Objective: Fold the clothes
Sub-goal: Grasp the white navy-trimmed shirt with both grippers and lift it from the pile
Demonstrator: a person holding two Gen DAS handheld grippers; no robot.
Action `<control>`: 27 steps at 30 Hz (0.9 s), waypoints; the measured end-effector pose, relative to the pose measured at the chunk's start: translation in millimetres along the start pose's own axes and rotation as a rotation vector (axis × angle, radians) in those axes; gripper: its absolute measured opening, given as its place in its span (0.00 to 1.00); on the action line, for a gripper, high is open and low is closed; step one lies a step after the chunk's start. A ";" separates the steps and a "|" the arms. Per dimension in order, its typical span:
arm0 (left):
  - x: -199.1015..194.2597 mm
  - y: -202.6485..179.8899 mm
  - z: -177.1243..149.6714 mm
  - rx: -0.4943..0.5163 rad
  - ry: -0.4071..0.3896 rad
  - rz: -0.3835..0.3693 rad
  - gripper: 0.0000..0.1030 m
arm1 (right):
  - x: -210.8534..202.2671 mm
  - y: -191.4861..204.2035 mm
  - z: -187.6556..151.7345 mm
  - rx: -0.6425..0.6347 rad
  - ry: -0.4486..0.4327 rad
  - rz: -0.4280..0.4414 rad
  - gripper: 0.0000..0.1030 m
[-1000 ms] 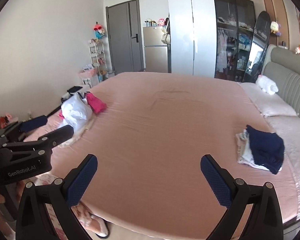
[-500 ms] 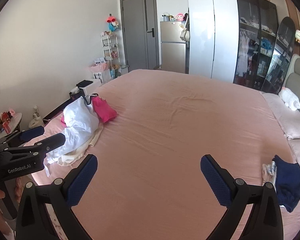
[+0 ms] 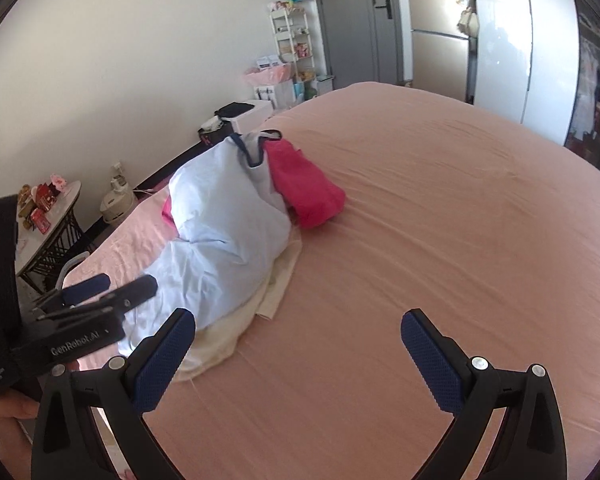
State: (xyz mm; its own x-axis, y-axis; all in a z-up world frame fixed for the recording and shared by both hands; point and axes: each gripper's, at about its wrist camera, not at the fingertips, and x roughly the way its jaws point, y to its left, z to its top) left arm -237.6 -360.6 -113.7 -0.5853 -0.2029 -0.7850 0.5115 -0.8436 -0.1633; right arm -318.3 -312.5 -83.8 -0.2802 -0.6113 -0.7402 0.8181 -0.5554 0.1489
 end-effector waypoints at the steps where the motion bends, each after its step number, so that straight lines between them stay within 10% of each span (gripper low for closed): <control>1: 12.2 7.5 1.2 -0.011 0.015 0.000 0.83 | 17.8 8.0 6.0 -0.005 0.012 0.015 1.00; 16: 96.9 28.6 -17.8 -0.074 0.059 -0.074 0.83 | 181.2 50.9 20.7 -0.032 0.204 0.101 0.98; 22: 92.3 27.4 -18.2 -0.085 0.015 -0.106 0.53 | 173.1 84.4 10.8 -0.158 0.166 0.094 0.35; 27: 63.0 9.0 -15.9 -0.014 -0.049 -0.136 0.29 | 141.7 88.1 10.9 -0.190 0.105 0.127 0.16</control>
State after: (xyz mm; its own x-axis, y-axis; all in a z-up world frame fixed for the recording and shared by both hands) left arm -260.0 -373.0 -174.1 -0.6794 -0.1116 -0.7253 0.4340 -0.8581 -0.2745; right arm -291.4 -454.2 -168.5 -0.1230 -0.6019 -0.7891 0.9259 -0.3557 0.1270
